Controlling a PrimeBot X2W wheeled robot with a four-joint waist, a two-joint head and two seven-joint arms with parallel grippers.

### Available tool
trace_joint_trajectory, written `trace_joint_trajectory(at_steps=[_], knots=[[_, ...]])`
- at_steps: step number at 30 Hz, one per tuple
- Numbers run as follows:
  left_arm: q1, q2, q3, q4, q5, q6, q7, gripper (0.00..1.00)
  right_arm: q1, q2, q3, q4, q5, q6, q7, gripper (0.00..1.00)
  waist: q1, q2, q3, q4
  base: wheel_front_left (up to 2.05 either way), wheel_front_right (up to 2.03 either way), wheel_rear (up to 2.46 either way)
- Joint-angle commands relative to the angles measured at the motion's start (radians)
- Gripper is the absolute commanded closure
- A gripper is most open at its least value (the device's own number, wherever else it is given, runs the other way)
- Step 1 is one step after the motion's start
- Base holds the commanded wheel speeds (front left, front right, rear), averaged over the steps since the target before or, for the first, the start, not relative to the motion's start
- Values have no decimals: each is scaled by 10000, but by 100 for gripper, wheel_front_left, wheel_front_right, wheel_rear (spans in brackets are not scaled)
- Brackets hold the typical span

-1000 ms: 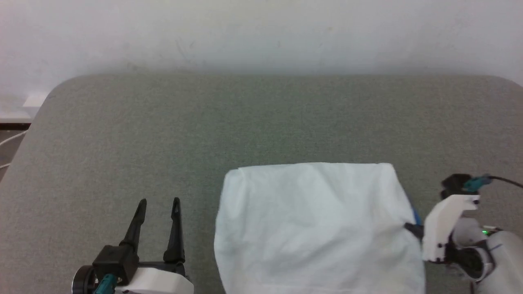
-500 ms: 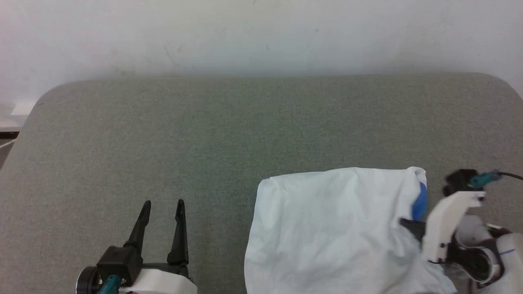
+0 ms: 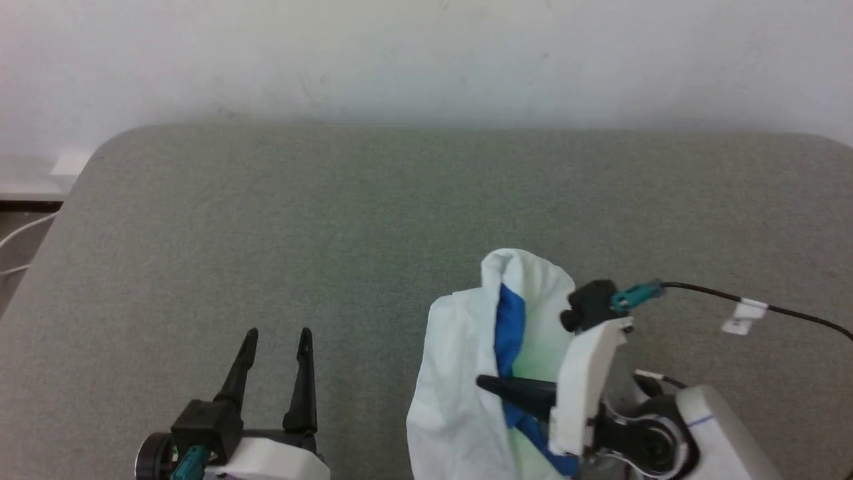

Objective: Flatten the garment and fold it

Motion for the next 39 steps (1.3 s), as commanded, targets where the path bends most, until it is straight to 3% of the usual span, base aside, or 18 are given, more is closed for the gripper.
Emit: trace_joint_trajectory(at_steps=[1,6,7,8,9,15,22,26,31,39], knots=[[-251,-1,-35,56,-26,-41,-4,0,-378,165,267,250,-87,-7,-330,100,1,-1,166,171,0,0,0],[-526,-81,-145,221,-43,-131,-16,0,-1084,412,1036,1553,-553,-7,-1338,100,1,-1,530,458,0,0,0],[-567,-105,-162,262,-42,-137,-20,0,-1208,431,1158,1893,-719,-7,-1576,77,1,-1,588,496,0,0,0],[-598,-128,-174,305,-41,-142,-23,0,-1308,453,1286,2225,-847,-7,-1809,25,1,-1,631,526,0,0,0],[-624,-146,-183,342,-40,-149,-26,0,-1385,477,1431,2540,-914,-7,-2018,0,1,-1,670,551,0,0,0],[-718,-205,-158,517,-13,-178,-42,0,-1837,562,2445,3506,-836,-7,-3371,0,1,-1,803,600,0,0,0],[-580,-181,-32,587,89,-154,-48,0,-2415,3,4126,2653,-1045,-7,-5327,0,1,-1,451,348,0,0,0],[-532,-224,47,454,143,-146,-49,0,-2578,-495,4456,2215,-1686,-7,-6557,0,1,-1,290,194,0,0,0],[-394,-339,214,313,210,-63,-50,0,-2276,-808,3231,2147,-3619,-7,-8689,0,1,-1,84,-113,0,0,0],[-335,-484,494,161,264,-95,-50,0,-494,-443,-41,1041,-6050,-7,-9865,0,1,-1,6,-459,0,0,0]])
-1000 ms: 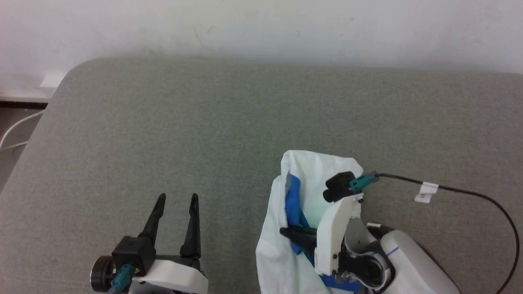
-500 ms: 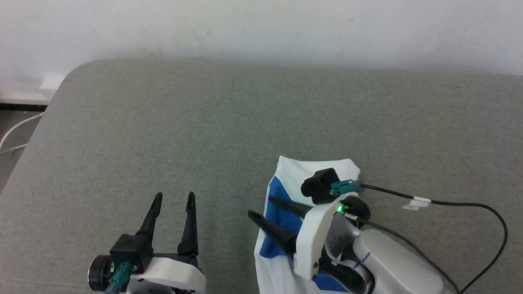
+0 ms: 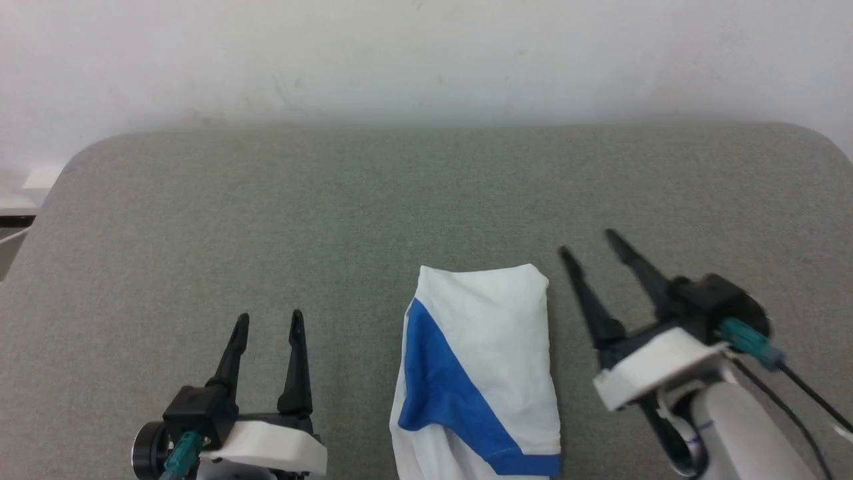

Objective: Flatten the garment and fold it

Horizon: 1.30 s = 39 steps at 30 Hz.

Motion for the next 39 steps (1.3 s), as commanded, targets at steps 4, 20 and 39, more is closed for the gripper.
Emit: trace_joint_trajectory(at_steps=[4,20,39], knots=[[174,-31,232,-59,120,-14,-47,0,1191,231,-1526,-1173,-772,-7,-87,0,0,0,-50,-254,0,0,0],[201,-159,938,-240,266,-90,-47,0,3364,543,-5232,-1453,1057,-7,5439,0,0,0,523,-278,0,0,0],[-528,-482,941,42,370,-547,-47,0,430,940,-2705,1366,5263,-7,8640,0,0,0,1496,519,0,0,0]])
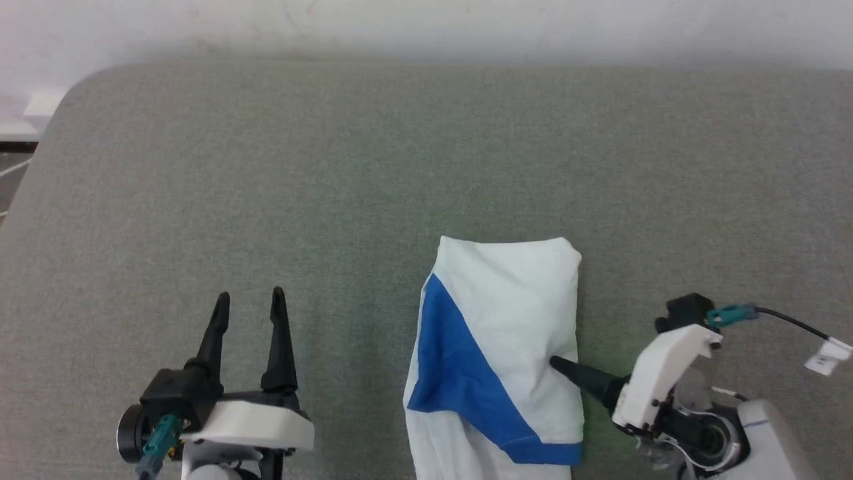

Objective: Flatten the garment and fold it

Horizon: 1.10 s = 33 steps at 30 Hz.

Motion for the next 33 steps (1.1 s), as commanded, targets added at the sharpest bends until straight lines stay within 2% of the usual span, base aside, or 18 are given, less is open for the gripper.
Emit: trace_joint_trajectory(at_steps=[1,6,7,8,10,11,17,21,27,30,33], knots=[[-209,-53,30,10,129,-96,-47,0,-281,41,212,341,162,-7,11,0,-1,0,167,92,0,0,0],[-266,-87,10,151,102,-176,-47,0,-732,-128,1032,1503,-175,-7,84,0,-1,0,281,130,0,0,0],[-283,-89,3,171,182,-170,-47,0,-801,-122,1177,1650,-141,-7,108,5,-1,0,304,124,0,0,0],[-300,-91,13,179,212,-171,-47,0,-873,-92,1283,1754,-20,-7,120,44,-1,0,318,115,0,0,0],[-320,-94,17,214,308,-180,-47,0,-986,-63,1552,1906,144,-7,138,74,-1,0,307,87,0,0,0],[-323,-96,28,236,344,-181,-47,0,-1033,-49,1666,1941,264,-7,98,100,-1,0,277,68,0,0,0],[-206,-96,40,409,467,-202,-47,0,-1152,-105,2390,1790,842,-7,-265,100,-1,0,-157,-46,0,0,0],[-59,-68,28,481,605,-198,-47,0,-1286,-368,2882,1446,837,-7,-698,100,-1,0,-500,-159,0,0,0],[152,-32,60,428,636,-226,-47,0,-1632,-995,3476,1416,-177,-7,-1069,100,-1,0,-802,-486,0,0,0],[144,-40,12,217,622,-283,-47,0,-2008,-1544,3735,1866,-1338,-7,-784,100,-1,0,-740,-811,0,0,0],[157,-57,5,3,580,-264,-47,0,-2425,-1785,3758,2202,-1946,-7,-466,100,-1,0,-593,-1319,0,0,0]])
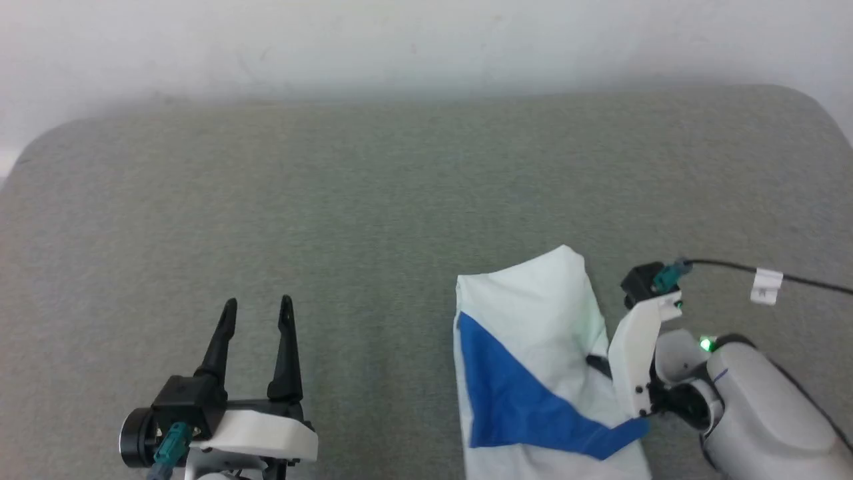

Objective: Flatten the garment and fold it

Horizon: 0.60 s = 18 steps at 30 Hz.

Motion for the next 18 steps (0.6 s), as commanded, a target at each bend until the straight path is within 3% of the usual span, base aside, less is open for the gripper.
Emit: trace_joint_trajectory(at_steps=[1,11,18], knots=[[10,2,7,-106,41,-15,-45,0,-259,-73,-13,46,-158,-9,40,100,1,0,197,-638,0,0,0],[-522,16,-129,-736,219,-123,-45,0,-1564,-1269,-199,32,-1465,-9,413,100,1,0,1580,-2789,0,0,0],[-1569,270,-420,-832,511,-393,-45,0,-2334,-1996,-1428,527,-2421,-9,-537,100,1,0,2960,-3141,0,0,0]])
